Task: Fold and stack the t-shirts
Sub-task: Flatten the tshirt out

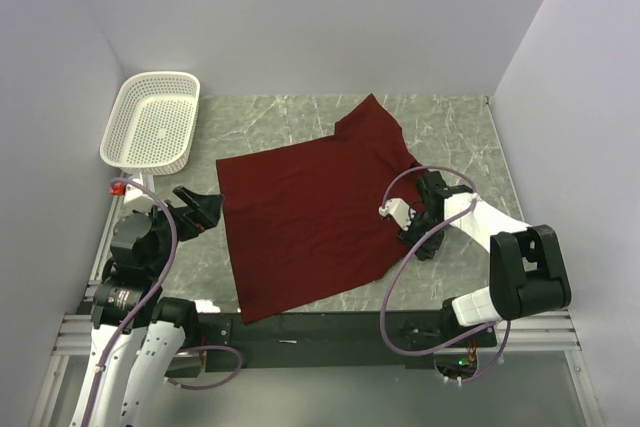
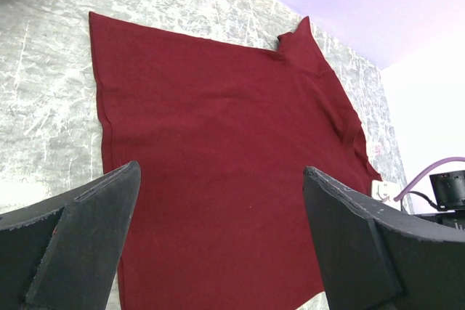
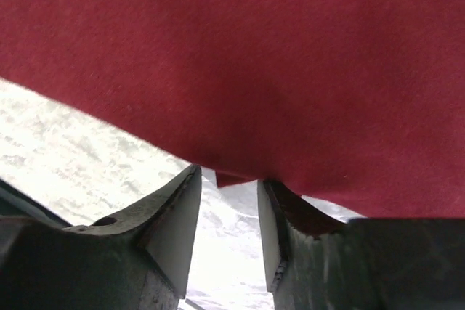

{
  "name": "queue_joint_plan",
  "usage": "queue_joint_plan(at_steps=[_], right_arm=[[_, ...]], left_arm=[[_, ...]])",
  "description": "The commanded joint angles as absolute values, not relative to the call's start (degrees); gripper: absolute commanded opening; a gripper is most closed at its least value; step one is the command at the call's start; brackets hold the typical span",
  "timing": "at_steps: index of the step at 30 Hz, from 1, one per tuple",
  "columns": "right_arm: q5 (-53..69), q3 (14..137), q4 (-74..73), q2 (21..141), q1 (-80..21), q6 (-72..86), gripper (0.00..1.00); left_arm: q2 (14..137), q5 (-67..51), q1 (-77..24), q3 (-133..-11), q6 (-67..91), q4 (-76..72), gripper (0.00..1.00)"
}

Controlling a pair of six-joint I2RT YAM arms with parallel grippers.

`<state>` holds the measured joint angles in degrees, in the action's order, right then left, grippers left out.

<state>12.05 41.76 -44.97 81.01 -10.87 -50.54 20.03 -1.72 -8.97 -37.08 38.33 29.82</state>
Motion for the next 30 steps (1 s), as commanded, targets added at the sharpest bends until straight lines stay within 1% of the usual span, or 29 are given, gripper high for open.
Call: queue_joint_plan(at_steps=[1, 2, 3, 5, 6, 8, 11, 14, 18, 20, 21, 26, 29, 30], right_arm=[[12.2, 42.4, -41.7, 82.4, -10.5, -49.4, 0.42], [12.0, 42.3, -41.6, 82.6, -10.6, -49.4, 0.40], [12.0, 42.3, -41.7, 83.1, -10.5, -49.4, 0.32], [11.6, 42.2, -41.9, 83.5, -10.5, -49.7, 0.20], [11.3, 41.9, -42.8, 83.3, -10.6, -50.1, 0.08], [9.8, 41.6, -43.9, 82.2, -10.5, -51.4, 0.00], [8.1, 41.0, -49.7, 77.0, -9.9, -56.5, 0.00], [4.5, 40.8, -62.6, 69.5, -7.9, -65.0, 0.00], [-3.1, 38.8, -71.0, 58.7, -3.7, -73.1, 0.00], [-6.3, 38.2, -73.3, 55.8, -0.5, -76.9, 0.00], [-6.9, 38.1, -75.5, 53.6, -0.3, -78.0, 0.00], [-8.7, 40.4, -82.3, 49.3, 7.3, -83.6, 0.00], [-10.8, 42.1, -82.5, 47.6, 10.9, -87.9, 0.00], [-11.0, 43.3, -82.1, 47.1, 13.8, -89.2, 0.00]], left_arm=[[19.4, -2.7, -8.8, -37.0, 37.3, 27.7, 0.99], [19.4, -2.7, -8.9, -37.1, 37.3, 27.6, 0.99], [19.4, -2.7, -8.9, -37.1, 37.3, 27.6, 0.99], [19.4, -2.7, -8.8, -37.1, 37.3, 27.5, 0.99], [19.3, -2.8, -8.9, -37.1, 37.3, 27.6, 1.00], [19.3, -2.7, -8.9, -37.1, 37.3, 27.7, 0.99], [19.2, -2.7, -8.9, -37.1, 37.2, 27.7, 0.99], [19.1, -2.9, -8.8, -37.0, 37.2, 27.4, 0.99], [19.1, -3.2, -8.8, -37.0, 37.2, 27.4, 0.99], [19.0, -3.2, -8.9, -37.0, 37.1, 27.3, 0.99], [19.0, -3.3, -8.9, -36.9, 37.1, 27.3, 0.99], [19.1, -3.6, -8.9, -37.0, 37.0, 27.3, 1.00], [19.1, -3.8, -8.9, -37.0, 36.9, 27.2, 0.99], [19.2, -3.9, -8.9, -36.9, 36.9, 27.2, 0.99]])
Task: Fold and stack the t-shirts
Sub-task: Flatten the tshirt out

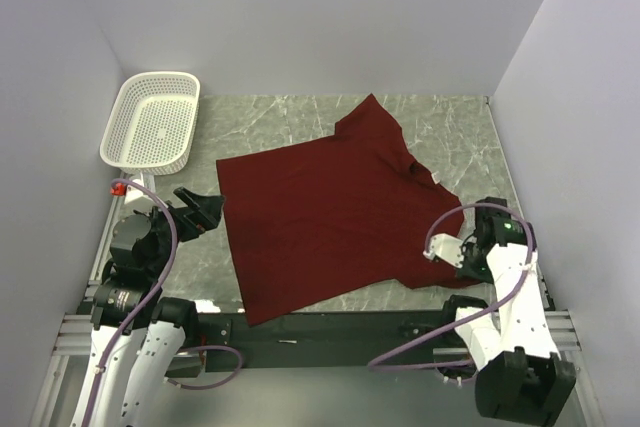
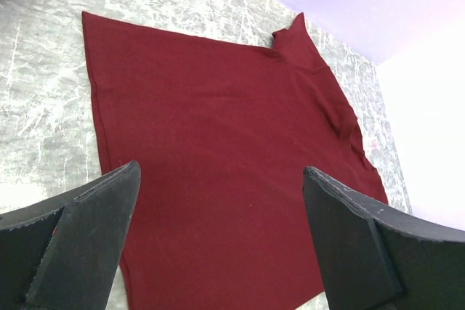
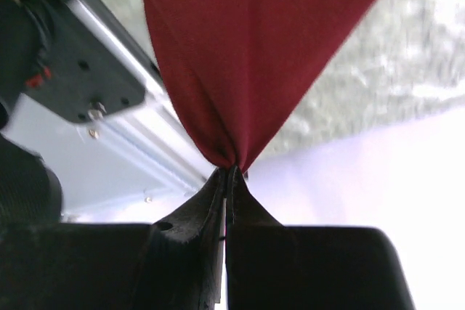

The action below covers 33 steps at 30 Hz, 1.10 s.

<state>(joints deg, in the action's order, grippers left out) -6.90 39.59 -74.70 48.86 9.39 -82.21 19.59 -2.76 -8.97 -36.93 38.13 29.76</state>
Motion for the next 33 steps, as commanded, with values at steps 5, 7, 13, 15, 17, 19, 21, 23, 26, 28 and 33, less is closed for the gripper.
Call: queue_joint_plan(at_steps=[5, 7, 13, 15, 17, 19, 21, 23, 26, 28, 33], right_arm=[[-10.9, 47.4, -80.2, 50.2, 20.9, -92.0, 0.27], [-9.9, 47.9, -78.0, 51.5, 22.3, -91.7, 0.51], [4.5, 52.2, -74.9, 55.3, 22.3, -85.5, 0.70], [10.3, 55.2, -72.9, 59.0, 22.3, -81.6, 0.70], [21.1, 58.3, -71.3, 63.2, 22.1, -73.4, 0.70], [29.7, 60.4, -71.6, 65.9, 21.7, -65.9, 0.69], [44.0, 61.7, -70.8, 68.7, 20.8, -61.5, 0.69], [54.7, 60.7, -65.5, 70.3, 19.5, -53.6, 0.68], [60.3, 58.1, -56.1, 71.4, 15.7, -42.8, 0.67], [62.2, 56.6, -52.3, 71.6, 13.0, -38.0, 0.67], [59.7, 54.9, -49.1, 70.5, 12.0, -36.4, 0.66]], left_arm=[[18.8, -4.0, -8.8, -36.9, 36.9, 27.2, 0.99], [18.6, -4.0, -8.8, -36.8, 36.9, 27.1, 1.00], [19.8, -5.1, -8.8, -36.7, 36.8, 26.8, 0.99], [20.8, -6.1, -8.9, -36.2, 37.3, 26.0, 1.00], [24.8, -8.9, -8.8, -35.9, 38.6, 25.5, 0.98], [30.7, -11.3, -8.9, -34.7, 40.2, 23.7, 0.94], [35.5, -16.0, -8.9, -33.1, 42.1, 19.5, 0.82], [43.3, -17.6, -9.0, -32.6, 43.7, 15.9, 0.78], [54.9, -13.4, -10.7, -37.0, 42.2, 14.3, 0.77], [63.9, -6.6, -11.4, -43.7, 39.7, 16.5, 0.77], [84.5, 5.7, -11.7, -58.9, 36.5, 21.7, 0.73]])
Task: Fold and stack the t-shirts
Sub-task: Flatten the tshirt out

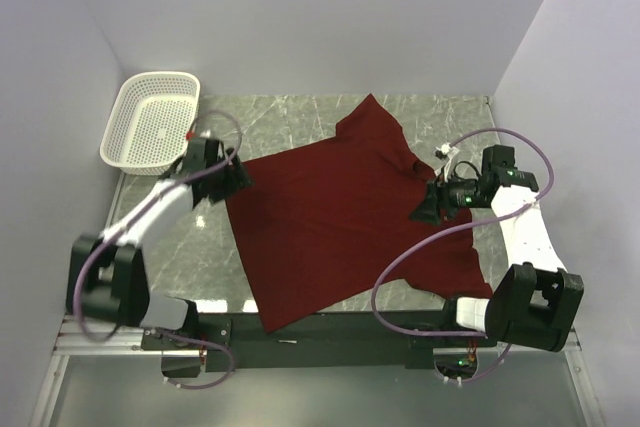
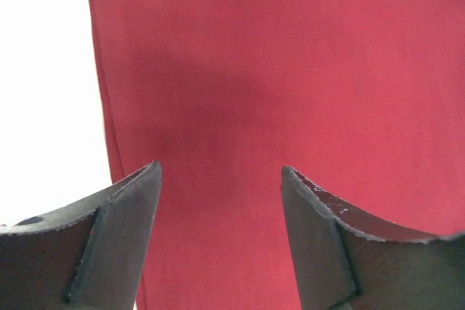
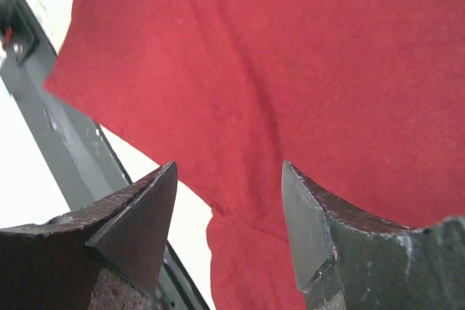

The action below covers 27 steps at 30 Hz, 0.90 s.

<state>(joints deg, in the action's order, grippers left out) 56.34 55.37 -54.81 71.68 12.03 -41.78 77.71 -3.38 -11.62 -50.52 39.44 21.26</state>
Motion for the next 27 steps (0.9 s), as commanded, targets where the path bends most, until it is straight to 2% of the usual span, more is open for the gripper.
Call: queue_joint_plan(at_steps=[1, 9, 19, 22, 23, 27], right_arm=[[59.2, 54.3, -48.2, 70.0, 12.0, -34.7, 0.66], [57.6, 53.3, -46.5, 66.7, 12.0, -34.1, 0.66], [58.4, 54.2, -49.1, 68.7, 13.7, -36.9, 0.66], [59.3, 54.6, -50.5, 69.3, 14.7, -38.1, 0.66], [59.6, 54.7, -51.1, 69.3, 14.9, -38.3, 0.66], [60.5, 54.9, -51.9, 69.3, 15.6, -39.0, 0.66]], left_arm=[[87.2, 9.2, -11.7, -61.0, 35.9, 22.8, 0.72], [106.0, 18.8, -11.7, -76.6, 34.8, 30.1, 0.69], [116.9, 20.6, -11.7, -84.8, 34.9, 35.4, 0.60], [118.7, 20.6, -11.5, -86.0, 34.8, 35.4, 0.53], [119.2, 20.7, -11.3, -86.4, 34.8, 35.2, 0.46], [121.5, 20.9, -10.5, -89.2, 34.8, 35.2, 0.32]])
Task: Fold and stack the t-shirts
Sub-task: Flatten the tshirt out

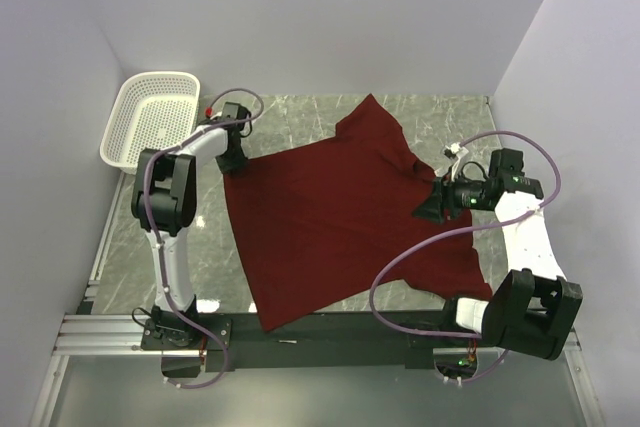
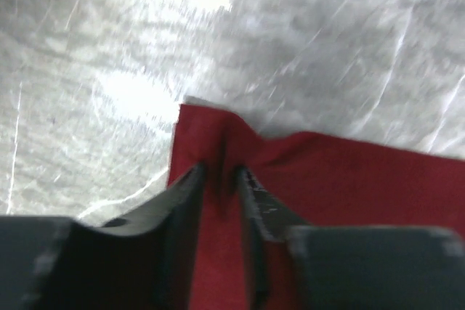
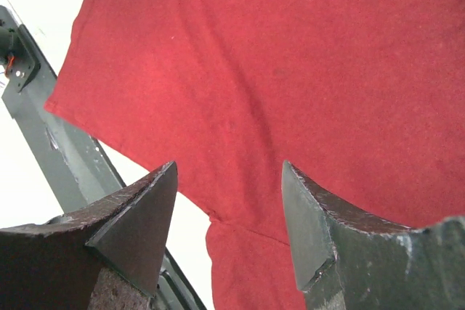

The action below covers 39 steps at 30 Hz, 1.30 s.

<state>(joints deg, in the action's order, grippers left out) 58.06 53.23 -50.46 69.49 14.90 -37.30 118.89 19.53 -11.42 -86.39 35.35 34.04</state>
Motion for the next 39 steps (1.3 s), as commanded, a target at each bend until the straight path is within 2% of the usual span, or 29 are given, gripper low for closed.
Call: queue_joint_plan(at_steps=[1, 6, 10, 13, 16, 19, 20, 22, 23, 27, 30, 34, 37, 39], right_arm=[[60.7, 55.0, -51.9, 69.3, 15.7, -39.0, 0.66], [60.8, 55.1, -52.3, 69.4, 16.0, -39.2, 0.66], [60.6, 55.2, -52.1, 70.1, 16.1, -39.2, 0.66], [59.6, 54.9, -51.0, 70.5, 16.1, -38.3, 0.66], [57.1, 55.5, -49.1, 71.9, 16.0, -36.7, 0.66], [51.5, 57.6, -45.0, 74.3, 15.3, -32.0, 0.67], [49.3, 58.4, -42.3, 75.1, 14.7, -30.6, 0.67], [43.3, 62.0, -39.7, 78.6, 13.4, -25.8, 0.68], [41.1, 63.7, -36.5, 80.1, 11.4, -23.5, 0.68], [32.6, 77.9, -33.7, 93.0, 6.4, -8.5, 0.74], [30.4, 94.7, -37.1, 107.6, 3.8, -0.1, 0.76], [26.3, 122.4, -46.5, 129.0, 0.4, 7.0, 0.77], [23.3, 131.0, -49.1, 136.1, 0.3, 10.3, 0.77], [20.5, 130.7, -46.1, 137.1, 0.3, 12.6, 0.76]], left_arm=[[122.2, 21.4, -10.2, -90.3, 34.7, 35.4, 0.28], [128.9, 21.4, -7.5, -102.3, 33.8, 39.7, 0.08], [134.2, 21.2, -5.7, -112.0, 32.5, 42.2, 0.05], [136.7, 18.6, -5.3, -117.8, 30.6, 42.5, 0.06], [135.3, 13.4, -5.1, -119.1, 28.4, 39.8, 0.15], [130.0, 6.3, -5.1, -115.2, 26.9, 36.1, 0.34], [128.1, 4.7, -5.1, -111.5, 26.6, 32.9, 0.43], [122.1, 0.6, -5.1, -107.5, 25.7, 29.8, 0.51], [120.1, -0.8, -5.1, -104.1, 25.4, 28.2, 0.59], [109.9, -6.9, -5.1, -97.9, 25.0, 23.6, 0.63], [102.9, -9.2, -5.1, -92.8, 24.9, 22.9, 0.63], [91.1, -6.8, -5.0, -82.8, 23.2, 21.5, 0.64], [79.2, -4.5, -4.8, -70.8, 22.6, 18.6, 0.68], [70.9, -1.9, -4.8, -62.0, 22.9, 17.3, 0.75]])
